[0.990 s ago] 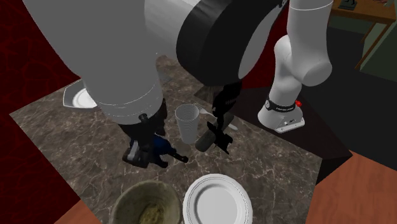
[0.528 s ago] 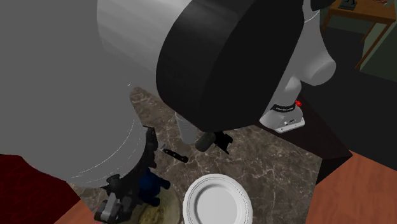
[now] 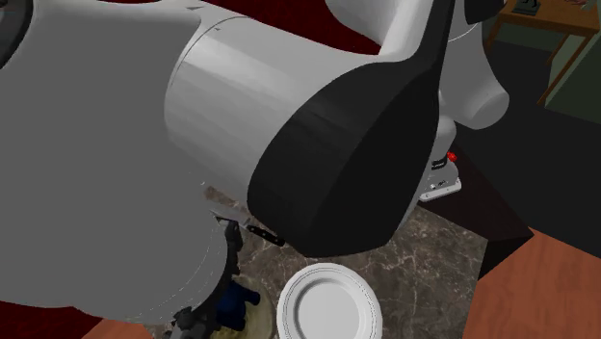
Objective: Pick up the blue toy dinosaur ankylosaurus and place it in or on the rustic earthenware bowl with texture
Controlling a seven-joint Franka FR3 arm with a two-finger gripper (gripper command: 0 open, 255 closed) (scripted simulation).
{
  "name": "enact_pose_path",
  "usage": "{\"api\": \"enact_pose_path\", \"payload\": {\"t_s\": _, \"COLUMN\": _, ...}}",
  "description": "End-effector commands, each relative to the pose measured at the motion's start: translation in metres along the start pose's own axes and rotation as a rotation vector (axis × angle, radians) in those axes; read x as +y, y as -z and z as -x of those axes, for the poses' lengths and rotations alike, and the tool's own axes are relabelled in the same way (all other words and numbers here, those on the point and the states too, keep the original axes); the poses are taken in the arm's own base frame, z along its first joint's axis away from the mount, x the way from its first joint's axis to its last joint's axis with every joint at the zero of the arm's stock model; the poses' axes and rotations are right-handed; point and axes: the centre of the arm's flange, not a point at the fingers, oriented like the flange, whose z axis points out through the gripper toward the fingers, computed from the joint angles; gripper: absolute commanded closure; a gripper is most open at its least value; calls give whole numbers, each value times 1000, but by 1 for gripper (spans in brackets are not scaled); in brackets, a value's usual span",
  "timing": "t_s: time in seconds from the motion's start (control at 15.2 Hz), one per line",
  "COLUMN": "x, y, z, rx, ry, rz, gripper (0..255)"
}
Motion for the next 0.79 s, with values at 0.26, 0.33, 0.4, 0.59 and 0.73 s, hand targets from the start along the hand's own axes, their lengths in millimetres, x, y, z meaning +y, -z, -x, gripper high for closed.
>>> {"api": "enact_pose_path", "payload": {"t_s": 0.26, "x": -5, "y": -31, "z": 1, "rx": 1, "ry": 0, "rz": -1, "gripper": 255}}
{"api": "enact_pose_path", "payload": {"t_s": 0.33, "x": -6, "y": -37, "z": 1, "rx": 1, "ry": 0, "rz": -1, "gripper": 255}}
{"api": "enact_pose_path", "payload": {"t_s": 0.4, "x": -6, "y": -42, "z": 1, "rx": 1, "ry": 0, "rz": -1, "gripper": 255}}
{"api": "enact_pose_path", "payload": {"t_s": 0.59, "x": -9, "y": -57, "z": 2, "rx": 1, "ry": 0, "rz": -1, "gripper": 255}}
{"api": "enact_pose_path", "payload": {"t_s": 0.73, "x": -9, "y": -57, "z": 2, "rx": 1, "ry": 0, "rz": -1, "gripper": 255}}
